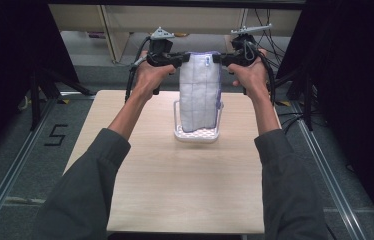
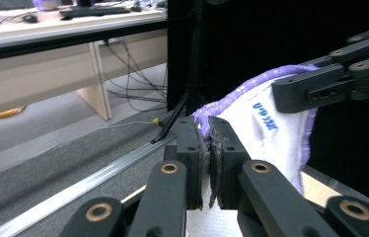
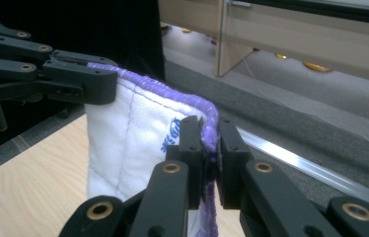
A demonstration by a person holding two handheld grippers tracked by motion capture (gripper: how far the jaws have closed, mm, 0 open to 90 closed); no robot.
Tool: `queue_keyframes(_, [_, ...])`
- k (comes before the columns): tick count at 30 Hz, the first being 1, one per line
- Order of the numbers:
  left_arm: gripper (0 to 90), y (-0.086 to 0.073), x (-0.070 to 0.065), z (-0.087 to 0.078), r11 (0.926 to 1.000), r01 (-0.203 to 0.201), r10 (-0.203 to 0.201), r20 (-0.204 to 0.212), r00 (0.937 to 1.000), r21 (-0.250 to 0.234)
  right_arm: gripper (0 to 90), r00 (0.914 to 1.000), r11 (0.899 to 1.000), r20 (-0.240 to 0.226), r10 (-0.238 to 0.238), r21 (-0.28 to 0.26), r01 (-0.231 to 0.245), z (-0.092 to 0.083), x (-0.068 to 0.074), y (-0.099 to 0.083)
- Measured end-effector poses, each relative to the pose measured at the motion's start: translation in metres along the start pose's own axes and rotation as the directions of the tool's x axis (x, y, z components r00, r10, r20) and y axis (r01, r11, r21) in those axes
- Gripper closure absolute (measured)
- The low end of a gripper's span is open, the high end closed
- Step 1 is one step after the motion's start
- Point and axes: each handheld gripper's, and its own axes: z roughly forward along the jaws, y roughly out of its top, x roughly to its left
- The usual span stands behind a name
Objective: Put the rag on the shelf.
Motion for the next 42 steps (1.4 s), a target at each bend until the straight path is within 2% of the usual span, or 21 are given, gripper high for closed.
queue_keyframes(3, [83.6,-0.005,0.007,0.009,0.9997,0.022,-0.022,-0.015,0.9996,-0.003,84.1,0.9998,1.000,0.008,0.021,0.007,-0.021,0.012,-0.005,-0.002])
queue_keyframes(6, [83.5,-0.008,0.010,0.015,0.9998,0.021,-0.021,-0.022,0.9995,-0.002,84.0,0.9996,1.000,0.023,0.016,0.019,-0.016,0.026,-0.012,-0.005])
queue_keyframes(7, [83.3,-0.010,0.011,0.017,0.9998,0.022,-0.022,-0.025,0.9995,0.003,84.0,0.9989,0.999,0.020,0.043,0.028,-0.043,0.030,-0.013,-0.007])
queue_keyframes(9, [83.1,-0.013,0.014,0.022,0.9994,0.031,-0.031,-0.026,0.9992,0.013,83.9,0.9983,0.997,0.028,0.051,0.056,-0.053,0.040,-0.017,-0.012])
queue_keyframes(14, [83.1,-0.022,0.019,0.035,0.9982,0.044,-0.043,-0.035,0.9985,0.041,83.8,0.9981,0.996,0.037,0.048,0.076,-0.051,0.054,-0.021,-0.018])
queue_keyframes(16, [83.2,-0.025,0.022,0.040,0.9969,0.062,-0.060,-0.047,0.9971,0.047,83.8,0.9983,0.997,0.050,0.028,0.072,-0.031,0.059,-0.025,-0.020])
queue_keyframes(18, [83.3,-0.029,0.025,0.042,0.9961,0.075,-0.073,-0.052,0.9960,0.047,83.7,0.9966,0.994,0.052,0.063,0.086,-0.067,0.062,-0.025,-0.022])
queue_keyframes(20, [83.3,-0.033,0.028,0.045,0.9945,0.083,-0.079,-0.060,0.9951,0.063,83.6,0.9975,0.994,0.054,0.046,0.092,-0.051,0.067,-0.028,-0.025])
queue_keyframes(22, [83.1,-0.037,0.029,0.047,0.9934,0.094,-0.091,-0.059,0.9942,0.065,83.4,0.9968,0.993,0.057,0.056,0.105,-0.062,0.072,-0.029,-0.027])
queue_keyframes(23, [83.1,-0.041,0.030,0.048,0.9922,0.105,-0.101,-0.059,0.9931,0.067,83.2,0.9954,0.990,0.064,0.071,0.119,-0.079,0.073,-0.028,-0.029])
queue_keyframes(25, [83.1,-0.049,0.033,0.052,0.9902,0.103,-0.097,-0.066,0.9931,0.094,83.0,0.9963,0.991,0.063,0.059,0.120,-0.066,0.078,-0.030,-0.031])
queue_keyframes(26, [83.1,-0.053,0.036,0.052,0.9875,0.124,-0.119,-0.060,0.9911,0.097,82.9,0.9957,0.989,0.066,0.066,0.128,-0.074,0.080,-0.029,-0.032])
queue_keyframes(28, [83.0,-0.055,0.037,0.052,0.9856,0.134,-0.129,-0.056,0.9900,0.103,82.4,0.9941,0.985,0.076,0.078,0.146,-0.088,0.084,-0.028,-0.034])
queue_keyframes(29, [82.8,-0.058,0.038,0.052,0.9844,0.135,-0.129,-0.065,0.9896,0.113,82.0,0.9957,0.987,0.078,0.050,0.151,-0.061,0.087,-0.029,-0.035])
queue_keyframes(30, [82.7,-0.059,0.039,0.051,0.9827,0.140,-0.132,-0.066,0.9890,0.121,81.6,0.9952,0.987,0.082,0.053,0.148,-0.065,0.089,-0.028,-0.037])
queue_keyframes(34, [80.5,-0.063,0.040,0.050,0.9785,0.145,-0.137,-0.061,0.9887,0.147,73.3,0.9924,0.977,0.098,0.074,0.191,-0.092,0.095,-0.029,-0.040])
queue_keyframes(35, [78.6,-0.064,0.041,0.050,0.9756,0.142,-0.135,-0.052,0.9894,0.167,69.9,0.9934,0.979,0.106,0.044,0.193,-0.064,0.096,-0.031,-0.041])
queue_keyframes(36, [74.0,-0.065,0.040,0.050,0.9710,0.161,-0.152,-0.059,0.9866,0.177,65.8,0.9898,0.975,0.112,0.087,0.196,-0.108,0.096,-0.029,-0.042])
queue_keyframes(38, [68.3,-0.065,0.041,0.049,0.9674,0.173,-0.163,-0.071,0.9841,0.185,64.4,0.9904,0.975,0.120,0.068,0.200,-0.091,0.094,-0.031,-0.043])
queue_keyframes(40, [66.9,-0.065,0.042,0.046,0.9637,0.178,-0.167,-0.072,0.9833,0.199,62.2,0.9866,0.972,0.119,0.112,0.191,-0.133,0.092,-0.029,-0.043])
queue_keyframes(42, [66.7,-0.064,0.041,0.044,0.9617,0.183,-0.172,-0.070,0.9826,0.205,60.8,0.9871,0.973,0.122,0.104,0.192,-0.126,0.089,-0.032,-0.044])
